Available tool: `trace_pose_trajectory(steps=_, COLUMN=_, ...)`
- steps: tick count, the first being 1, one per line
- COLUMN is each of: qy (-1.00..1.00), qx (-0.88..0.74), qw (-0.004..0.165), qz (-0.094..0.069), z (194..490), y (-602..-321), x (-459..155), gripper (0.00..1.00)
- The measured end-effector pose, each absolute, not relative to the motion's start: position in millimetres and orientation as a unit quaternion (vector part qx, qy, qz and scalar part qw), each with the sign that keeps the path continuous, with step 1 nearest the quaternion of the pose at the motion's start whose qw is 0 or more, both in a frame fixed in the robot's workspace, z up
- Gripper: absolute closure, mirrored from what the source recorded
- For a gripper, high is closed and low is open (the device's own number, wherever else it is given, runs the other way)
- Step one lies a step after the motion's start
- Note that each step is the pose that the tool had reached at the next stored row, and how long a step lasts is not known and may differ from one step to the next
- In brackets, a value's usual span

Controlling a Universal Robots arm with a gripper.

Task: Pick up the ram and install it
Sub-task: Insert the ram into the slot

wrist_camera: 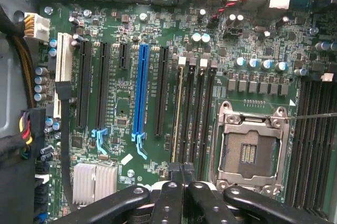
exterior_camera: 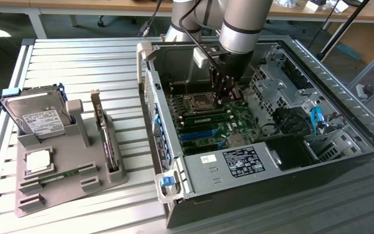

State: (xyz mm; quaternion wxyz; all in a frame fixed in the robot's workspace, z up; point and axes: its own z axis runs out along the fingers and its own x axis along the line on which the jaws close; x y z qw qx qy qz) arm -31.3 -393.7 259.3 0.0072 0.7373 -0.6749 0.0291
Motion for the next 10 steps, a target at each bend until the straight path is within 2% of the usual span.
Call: trace_pose_trajectory(steps=10, qy=-0.675, qx=0.737, qw=0.007, qz=0.029, z=259.2, y=-393.7, x=-19.3, gripper=0.89)
